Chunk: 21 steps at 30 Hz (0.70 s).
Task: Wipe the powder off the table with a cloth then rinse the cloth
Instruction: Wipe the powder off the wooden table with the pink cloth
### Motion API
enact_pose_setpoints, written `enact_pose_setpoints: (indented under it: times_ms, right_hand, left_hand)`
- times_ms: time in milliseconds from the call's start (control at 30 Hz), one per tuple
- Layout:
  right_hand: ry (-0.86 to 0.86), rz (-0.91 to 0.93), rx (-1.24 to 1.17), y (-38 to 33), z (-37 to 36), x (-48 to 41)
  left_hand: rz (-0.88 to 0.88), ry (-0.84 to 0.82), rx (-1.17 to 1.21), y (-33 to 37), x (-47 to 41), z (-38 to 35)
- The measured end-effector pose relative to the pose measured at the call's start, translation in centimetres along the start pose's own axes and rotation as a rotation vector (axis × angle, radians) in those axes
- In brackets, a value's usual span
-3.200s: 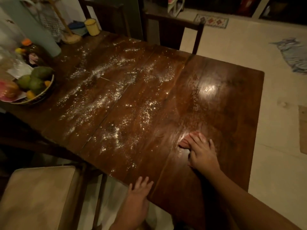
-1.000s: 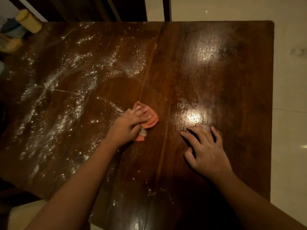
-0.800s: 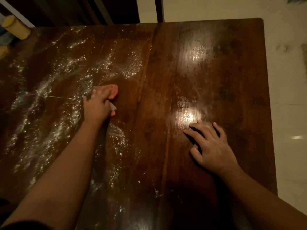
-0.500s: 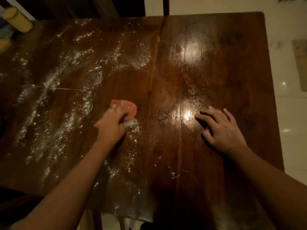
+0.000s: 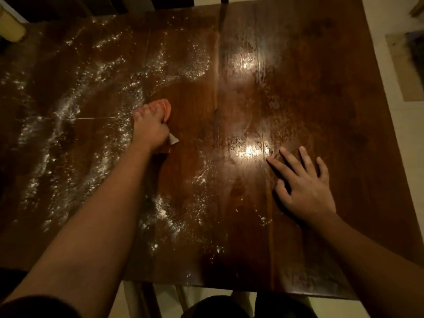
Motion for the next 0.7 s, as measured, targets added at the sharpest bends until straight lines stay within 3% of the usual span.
enact_pose_setpoints:
  times_ms: [67,233,300,367,433,533,600,700]
  right_hand:
    - [-0.001,-0.007,-0.006,0.0,0.0,-0.1]
    - [0.005,0.0,0.012,0.0,-0.1,-0.1]
    - [-0.001,0.007,0.008,0.0,-0.1,-0.2]
    - [-0.008,0.005,0.005,0.0,-0.1,-0.1]
    - [-0.006,0.0,0.004,-0.1,-0.1,-0.1]
    - [0.002,0.004,-0.001,0.0,0.0,-0.1]
    - [0.003,0.001,-0.018,0.0,0.2,-0.1]
    - [-0.017,-0.006,-0.027,0.0,0.2,0.0]
  left_hand:
    - [-0.033,-0.01,0.02,1.6,0.6,-0.2]
    - [-0.38,0.103,0.184,1.1,8.9,-2.8]
    - [-0.433,0.129,0.185,-0.8,11.6,-3.6]
    - [-0.327,0.202,0.22,-3.5,13.6,-4.0]
    - [-0.113,0.312,0.274,-5.3,15.4,-4.3]
    - [0.142,0.394,0.337,-3.8,18.6,-6.2]
    - [0.129,0.38,0.382,-1.4,21.1,-7.6]
    - [-0.048,0.301,0.315,-0.3,24.3,-8.1]
Point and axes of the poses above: each hand's wrist, its own x-axis away from the middle knuckle, its own z-axis out of the back of the hand, y = z × x, the point moved 1 cm from there along -x, towards the middle knuckle, and after that the axes turned 9 degrees about -z, right-handed, at the moved point
